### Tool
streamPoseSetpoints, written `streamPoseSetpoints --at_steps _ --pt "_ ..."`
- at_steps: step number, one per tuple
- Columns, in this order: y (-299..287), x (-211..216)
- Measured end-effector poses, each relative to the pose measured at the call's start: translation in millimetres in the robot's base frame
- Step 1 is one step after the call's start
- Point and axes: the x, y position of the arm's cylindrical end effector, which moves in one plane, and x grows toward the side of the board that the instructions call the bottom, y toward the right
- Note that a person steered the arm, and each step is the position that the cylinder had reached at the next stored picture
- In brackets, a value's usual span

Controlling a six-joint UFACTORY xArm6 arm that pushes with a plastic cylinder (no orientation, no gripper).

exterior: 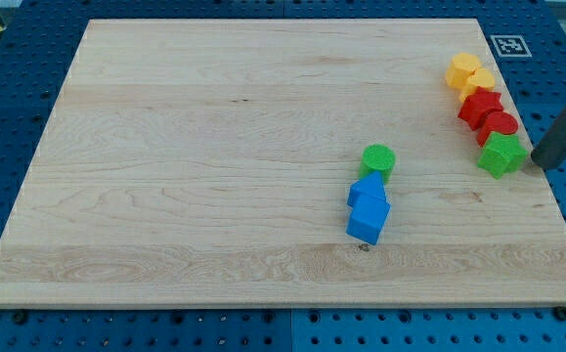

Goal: Move the green star to the top right of the green circle

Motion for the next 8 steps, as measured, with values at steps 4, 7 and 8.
streamPoseSetpoints --at_steps 4,7,8 --pt "-22.5 0.0" --pt "-76.7 -1.5" --pt "-89.7 -1.8"
